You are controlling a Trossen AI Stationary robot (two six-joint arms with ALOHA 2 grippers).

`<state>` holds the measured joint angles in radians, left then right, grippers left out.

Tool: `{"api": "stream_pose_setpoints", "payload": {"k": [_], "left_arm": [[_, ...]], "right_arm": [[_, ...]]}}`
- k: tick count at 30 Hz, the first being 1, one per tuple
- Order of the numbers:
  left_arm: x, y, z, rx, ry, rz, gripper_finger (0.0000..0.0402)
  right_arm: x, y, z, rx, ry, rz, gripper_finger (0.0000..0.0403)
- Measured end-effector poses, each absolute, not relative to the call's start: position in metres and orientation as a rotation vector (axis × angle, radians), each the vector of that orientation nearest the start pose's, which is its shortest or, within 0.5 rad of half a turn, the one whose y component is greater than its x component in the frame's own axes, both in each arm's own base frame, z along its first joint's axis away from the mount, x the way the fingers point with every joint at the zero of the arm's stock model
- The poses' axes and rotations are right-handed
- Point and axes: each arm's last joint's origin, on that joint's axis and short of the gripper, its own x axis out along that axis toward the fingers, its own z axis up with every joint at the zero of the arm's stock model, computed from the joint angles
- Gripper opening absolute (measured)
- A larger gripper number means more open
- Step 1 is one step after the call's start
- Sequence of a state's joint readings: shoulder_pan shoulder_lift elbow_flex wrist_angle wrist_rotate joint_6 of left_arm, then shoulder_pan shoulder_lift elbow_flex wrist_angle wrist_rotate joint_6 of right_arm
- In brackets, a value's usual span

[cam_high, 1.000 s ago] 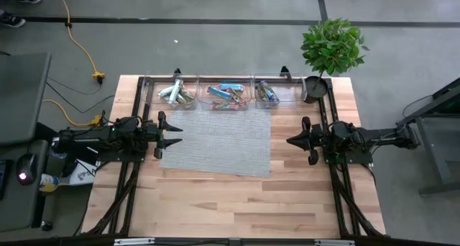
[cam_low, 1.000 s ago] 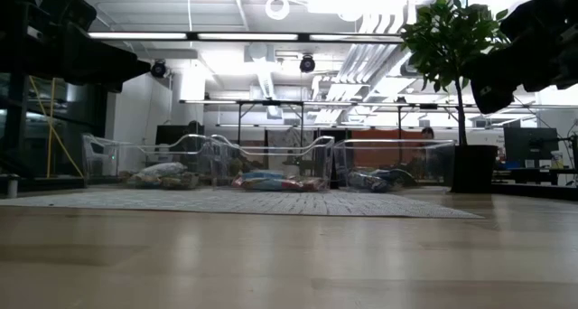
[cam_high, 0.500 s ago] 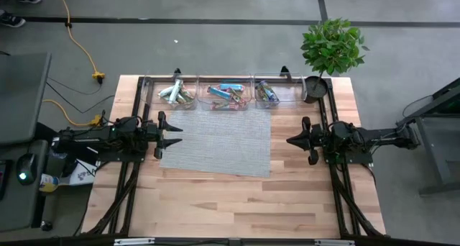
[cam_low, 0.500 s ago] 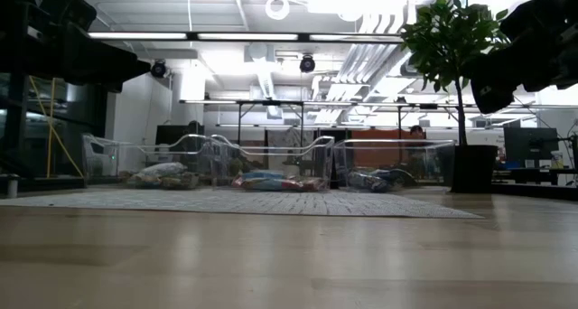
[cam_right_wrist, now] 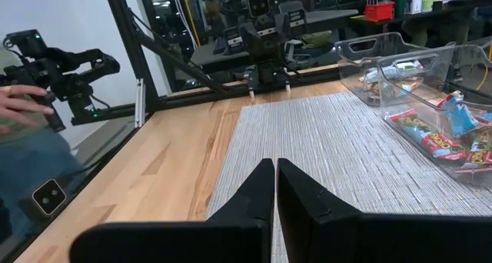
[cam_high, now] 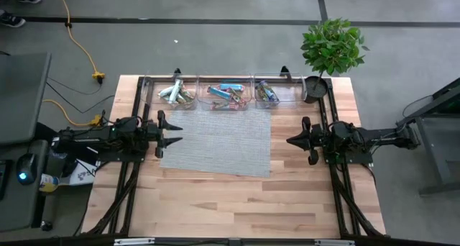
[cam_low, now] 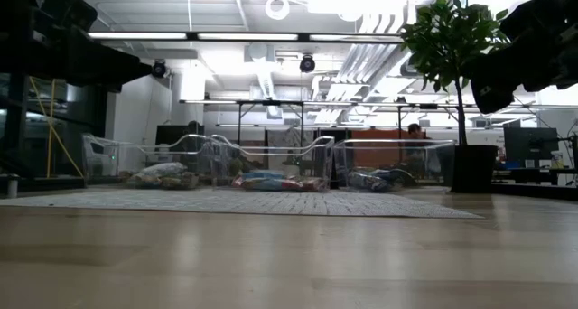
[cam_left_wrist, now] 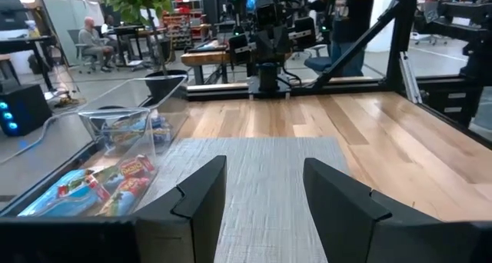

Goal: Pick and place Granola Bars by type
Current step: Return to Home Position

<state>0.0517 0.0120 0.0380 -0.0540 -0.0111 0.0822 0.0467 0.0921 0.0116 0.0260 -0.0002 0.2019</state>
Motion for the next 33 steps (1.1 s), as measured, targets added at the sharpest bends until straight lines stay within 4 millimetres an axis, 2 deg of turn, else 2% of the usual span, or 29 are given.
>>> {"api": "stream_pose_setpoints", "payload": {"k": [3, 6, 8, 11, 13, 17, 23, 33], "left_arm": [[0.0962, 0.0048, 0.1698, 0.087, 0.037, 0.043, 0.017], [0.0974, 0.0047, 0.1683, 0.102, 0.057, 0.038, 0.0145], [0.098, 0.0046, 0.1676, 0.104, 0.065, 0.033, 0.0111], [0.0983, 0.0046, 0.1676, 0.095, 0.066, 0.031, 0.0038], [0.0983, 0.0046, 0.1676, 0.057, 0.065, 0.032, 0.0011], [0.0984, 0.0045, 0.1676, 0.047, 0.064, 0.028, 0.0023], [0.0986, 0.0037, 0.1688, 0.043, 0.044, 0.002, 0.0003], [0.0987, 0.0038, 0.1689, 0.043, 0.043, 0.005, 0.0016]], "right_arm": [[0.1026, 0.0048, 0.1626, 0.201, 0.059, 0.041, 0.0], [0.1026, 0.0048, 0.1626, 0.201, 0.059, 0.041, 0.0], [0.1026, 0.0048, 0.1626, 0.201, 0.059, 0.041, 0.0], [0.1026, 0.0048, 0.1626, 0.201, 0.059, 0.041, 0.0], [0.1026, 0.0048, 0.1626, 0.201, 0.059, 0.041, 0.0], [0.1026, 0.0048, 0.1626, 0.201, 0.059, 0.041, 0.0], [0.1026, 0.0048, 0.1626, 0.201, 0.059, 0.041, 0.0], [0.1026, 0.0048, 0.1626, 0.201, 0.059, 0.041, 0.0]]}}
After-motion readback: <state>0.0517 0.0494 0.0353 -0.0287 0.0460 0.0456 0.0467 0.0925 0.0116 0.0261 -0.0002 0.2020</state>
